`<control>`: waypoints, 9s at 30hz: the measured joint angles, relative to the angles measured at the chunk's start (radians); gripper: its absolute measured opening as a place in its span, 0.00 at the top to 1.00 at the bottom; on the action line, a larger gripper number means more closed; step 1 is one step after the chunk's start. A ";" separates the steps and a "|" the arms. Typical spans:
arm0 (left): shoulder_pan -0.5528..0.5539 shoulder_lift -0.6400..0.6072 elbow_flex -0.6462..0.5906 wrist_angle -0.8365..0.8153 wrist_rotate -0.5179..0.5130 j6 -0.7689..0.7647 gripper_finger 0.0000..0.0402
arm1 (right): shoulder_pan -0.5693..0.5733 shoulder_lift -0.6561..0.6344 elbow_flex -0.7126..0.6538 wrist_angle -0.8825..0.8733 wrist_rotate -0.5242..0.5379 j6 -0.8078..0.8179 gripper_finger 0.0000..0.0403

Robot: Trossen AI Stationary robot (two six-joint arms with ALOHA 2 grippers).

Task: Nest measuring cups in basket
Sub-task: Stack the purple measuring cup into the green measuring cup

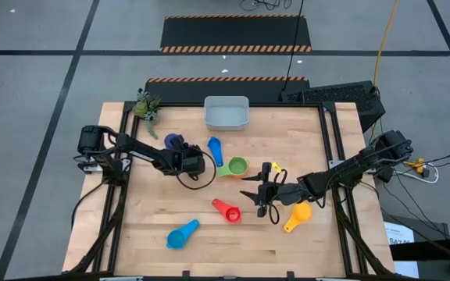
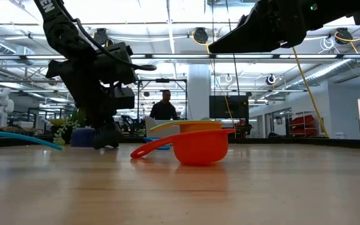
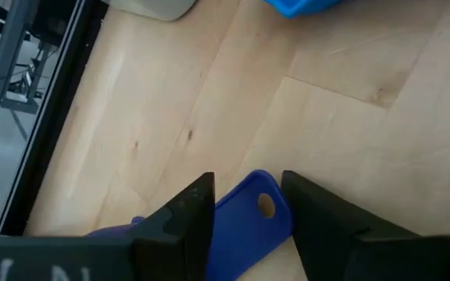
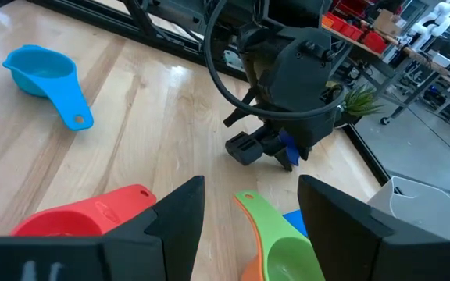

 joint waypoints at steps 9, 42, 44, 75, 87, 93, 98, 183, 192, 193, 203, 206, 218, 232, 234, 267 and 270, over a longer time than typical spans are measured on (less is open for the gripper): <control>-0.001 0.000 -0.001 0.000 0.030 -0.023 0.79 | 0.000 0.000 0.000 0.000 0.000 0.012 0.50; -0.309 -0.443 0.140 0.081 -0.145 0.002 0.99 | -0.047 0.001 -0.126 0.169 0.000 0.076 0.50; -0.340 -0.476 0.136 0.107 -0.164 0.026 0.99 | -0.047 0.001 -0.128 0.209 0.000 0.043 0.50; -0.547 -0.228 0.138 1.254 -0.226 0.376 0.98 | -0.066 -0.145 -0.136 0.032 0.224 -0.269 0.50; -0.494 -0.228 0.139 1.458 0.043 0.401 0.98 | -0.104 -0.234 -0.215 0.262 0.205 -0.489 0.50; -0.470 -0.180 0.140 1.575 0.109 0.383 0.98 | -0.096 -0.255 -0.215 0.259 0.170 -0.535 0.50; -0.452 -0.098 0.140 1.813 0.233 0.393 0.99 | -0.065 -0.286 -0.215 0.334 0.175 -0.708 0.50; -0.392 -0.244 0.145 1.440 -0.211 0.380 0.31 | -0.307 -0.093 0.006 0.231 -0.067 -1.106 1.00; -0.465 -0.377 0.145 0.928 -0.406 0.193 0.29 | -0.335 -0.294 0.011 -0.163 -0.303 -0.943 1.00; -0.466 -0.382 0.145 0.876 -0.408 0.153 0.31 | -0.343 -0.303 0.023 -0.207 -0.326 -0.912 1.00; -0.451 -0.394 0.145 0.529 -0.404 -0.098 0.46 | -0.377 -0.209 0.264 -0.696 -0.590 -0.829 1.00; -0.431 -0.393 0.145 0.447 -0.373 -0.152 0.47 | -0.394 -0.172 0.319 -0.779 -0.643 -0.832 1.00; -0.389 -0.255 0.146 0.335 -0.225 -0.234 0.35 | -0.420 -0.154 0.336 -0.980 -0.660 -0.857 1.00; -0.341 -0.080 0.146 0.343 -0.175 -0.278 0.16 | -0.420 -0.155 0.336 -1.023 -0.624 -0.850 1.00; -0.328 -0.069 0.146 0.347 -0.142 -0.283 0.17 | -0.420 -0.155 0.336 -1.029 -0.577 -0.820 1.00; -0.300 0.068 0.145 0.450 -0.089 -0.234 0.03 | -0.417 -0.190 0.330 -1.170 -0.501 -0.688 1.00; -0.299 0.067 0.145 0.445 -0.108 -0.216 0.03 | -0.417 -0.190 0.317 -1.173 -0.501 -0.689 1.00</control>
